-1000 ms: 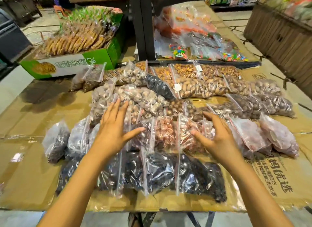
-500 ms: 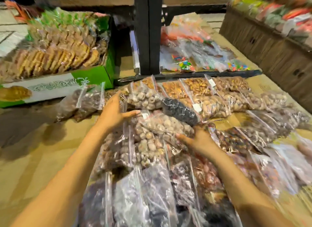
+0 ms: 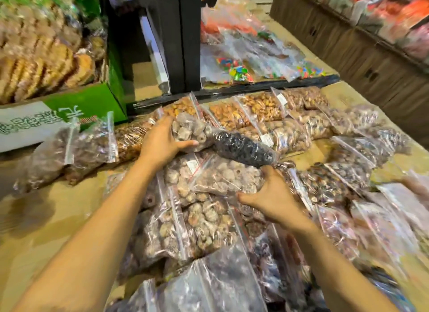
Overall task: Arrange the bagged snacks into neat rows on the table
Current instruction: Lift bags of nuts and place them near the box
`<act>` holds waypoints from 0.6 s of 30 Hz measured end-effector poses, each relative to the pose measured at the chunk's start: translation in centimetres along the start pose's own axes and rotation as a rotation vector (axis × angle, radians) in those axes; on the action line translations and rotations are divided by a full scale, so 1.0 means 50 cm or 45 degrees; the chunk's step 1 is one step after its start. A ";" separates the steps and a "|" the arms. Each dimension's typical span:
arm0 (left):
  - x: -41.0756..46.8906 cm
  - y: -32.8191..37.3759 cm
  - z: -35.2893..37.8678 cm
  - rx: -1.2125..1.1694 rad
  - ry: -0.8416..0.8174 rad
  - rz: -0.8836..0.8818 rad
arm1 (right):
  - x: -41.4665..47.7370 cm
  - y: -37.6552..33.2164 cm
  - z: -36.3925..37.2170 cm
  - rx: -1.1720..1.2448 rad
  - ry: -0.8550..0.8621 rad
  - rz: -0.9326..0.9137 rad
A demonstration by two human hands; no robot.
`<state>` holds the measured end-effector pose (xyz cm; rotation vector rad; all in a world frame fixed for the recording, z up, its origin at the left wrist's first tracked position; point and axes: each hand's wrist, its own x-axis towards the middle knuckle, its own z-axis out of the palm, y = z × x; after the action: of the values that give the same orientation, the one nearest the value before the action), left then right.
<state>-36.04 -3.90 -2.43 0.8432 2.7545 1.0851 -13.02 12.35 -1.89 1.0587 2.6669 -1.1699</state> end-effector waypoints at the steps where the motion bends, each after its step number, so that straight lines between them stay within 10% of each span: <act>1: -0.013 0.017 -0.010 0.025 0.060 0.017 | -0.015 -0.010 -0.005 -0.003 0.040 -0.014; 12: -0.306 0.205 -0.124 -0.952 0.529 -0.470 | -0.234 0.057 -0.144 0.514 0.185 -0.054; 18: -0.498 0.251 -0.085 -1.542 0.322 -0.599 | -0.328 0.174 -0.182 1.009 0.249 0.060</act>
<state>-10.12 -11.69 5.52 -0.1112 1.6398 2.3148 6.81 13.24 3.91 1.3495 2.2820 -2.3064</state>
